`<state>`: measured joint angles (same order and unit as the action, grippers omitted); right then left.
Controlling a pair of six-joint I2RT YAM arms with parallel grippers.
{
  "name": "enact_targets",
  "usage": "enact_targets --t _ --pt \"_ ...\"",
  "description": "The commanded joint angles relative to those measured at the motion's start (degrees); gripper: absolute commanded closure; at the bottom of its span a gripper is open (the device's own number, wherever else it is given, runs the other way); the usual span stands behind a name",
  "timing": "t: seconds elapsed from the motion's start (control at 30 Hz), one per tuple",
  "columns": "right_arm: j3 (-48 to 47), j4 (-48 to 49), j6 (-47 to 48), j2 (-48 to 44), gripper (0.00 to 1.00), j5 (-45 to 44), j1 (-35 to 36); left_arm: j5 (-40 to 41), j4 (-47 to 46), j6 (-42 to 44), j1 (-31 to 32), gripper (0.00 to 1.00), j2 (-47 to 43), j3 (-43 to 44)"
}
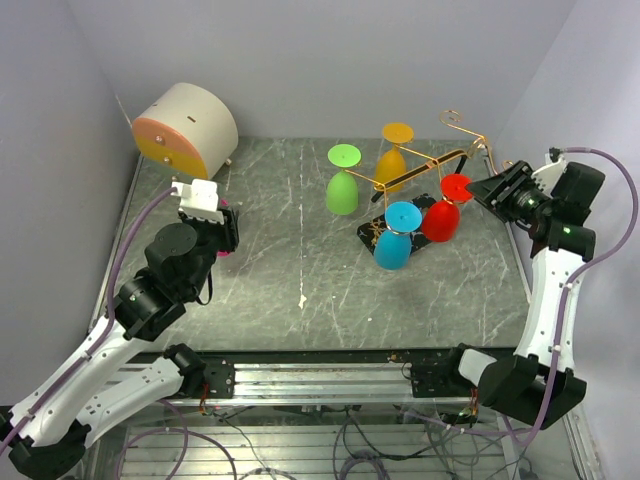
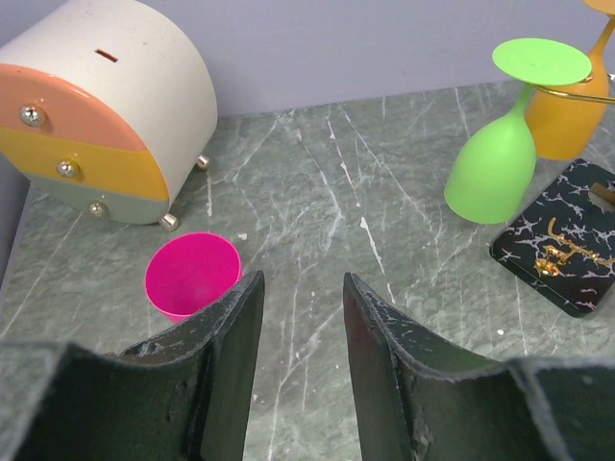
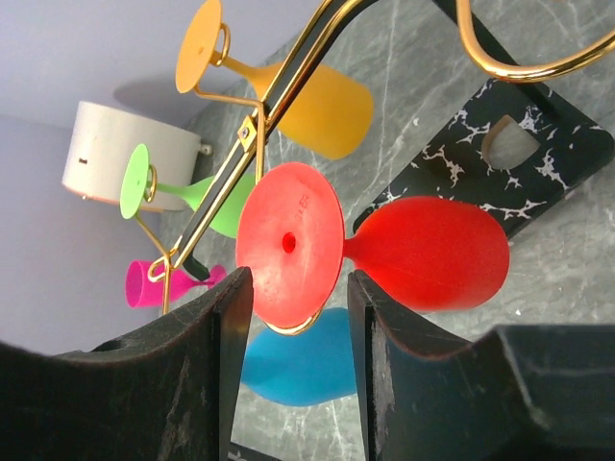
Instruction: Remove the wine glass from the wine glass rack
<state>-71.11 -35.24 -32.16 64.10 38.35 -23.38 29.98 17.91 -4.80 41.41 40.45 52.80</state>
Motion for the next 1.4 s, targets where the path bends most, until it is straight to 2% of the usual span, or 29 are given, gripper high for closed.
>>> enact_targets --t 0.0,1.0,1.37 --pt "1.1 3.6 -0.3 -0.3 0.56 3.7 -0.2 1.0 -0.3 -0.5 0.1 0.50 -0.6 -0.4" --pt "5.6 14.9 -5.1 -0.4 0.63 6.3 -0.1 -0.5 0.0 -0.7 -0.3 0.52 1.1 -0.3" --pt "7.9 19.0 -7.1 -1.0 0.73 7.5 0.1 -1.3 0.0 -1.4 -0.5 0.55 1.4 -0.2"
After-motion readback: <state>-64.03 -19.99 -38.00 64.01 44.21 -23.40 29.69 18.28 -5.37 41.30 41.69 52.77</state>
